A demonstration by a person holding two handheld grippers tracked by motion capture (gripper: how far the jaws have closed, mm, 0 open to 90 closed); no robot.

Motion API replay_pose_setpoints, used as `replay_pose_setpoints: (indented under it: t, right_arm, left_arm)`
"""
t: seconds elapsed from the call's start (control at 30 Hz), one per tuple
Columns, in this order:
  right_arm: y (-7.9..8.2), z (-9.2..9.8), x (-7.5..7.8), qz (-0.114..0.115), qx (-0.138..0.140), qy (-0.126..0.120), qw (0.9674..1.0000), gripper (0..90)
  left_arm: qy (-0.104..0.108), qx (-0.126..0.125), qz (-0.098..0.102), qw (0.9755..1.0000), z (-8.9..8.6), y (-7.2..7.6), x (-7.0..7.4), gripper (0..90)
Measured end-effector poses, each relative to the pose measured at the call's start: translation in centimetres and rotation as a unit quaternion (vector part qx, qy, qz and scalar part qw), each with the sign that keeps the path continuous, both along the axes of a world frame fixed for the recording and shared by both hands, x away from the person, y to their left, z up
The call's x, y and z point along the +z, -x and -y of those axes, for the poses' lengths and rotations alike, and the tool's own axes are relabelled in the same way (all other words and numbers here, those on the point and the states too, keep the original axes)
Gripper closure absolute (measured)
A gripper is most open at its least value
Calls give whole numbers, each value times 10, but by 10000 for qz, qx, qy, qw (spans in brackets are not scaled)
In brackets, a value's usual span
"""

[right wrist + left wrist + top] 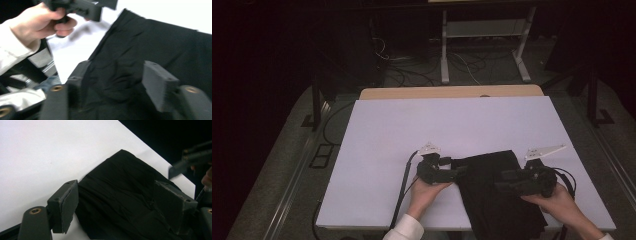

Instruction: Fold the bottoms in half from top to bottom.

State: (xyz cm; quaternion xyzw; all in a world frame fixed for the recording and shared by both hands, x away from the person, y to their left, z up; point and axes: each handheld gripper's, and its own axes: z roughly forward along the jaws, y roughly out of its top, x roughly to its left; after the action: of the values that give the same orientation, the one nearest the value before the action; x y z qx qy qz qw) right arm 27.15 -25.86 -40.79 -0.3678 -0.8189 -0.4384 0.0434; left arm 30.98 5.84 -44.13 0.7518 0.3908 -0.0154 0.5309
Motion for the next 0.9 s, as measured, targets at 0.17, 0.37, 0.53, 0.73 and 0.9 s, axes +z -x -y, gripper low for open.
replay_pose_setpoints:
  t: [0.17,0.37,0.53,0.73,0.9]
  right_arm:
    - [-9,10,2,31,-239,95,9997,180]
    - [-22,20,0,59,-492,290,9984,127]
    - [-33,27,0,31,-592,249,9979,34]
    - [-45,34,-1,36,-621,261,9977,2]
    - [-54,40,-3,111,-699,253,9972,2]
  left_arm:
    - [-56,-31,-9,10000,1,-2,1,192]
    - [-89,-53,-47,9999,3,-4,2,181]
    - [-169,-87,-117,9998,3,-7,1,161]
    - [-207,-123,-181,9995,4,-12,0,135]
    - [-268,-164,-218,9993,4,-16,-1,119]
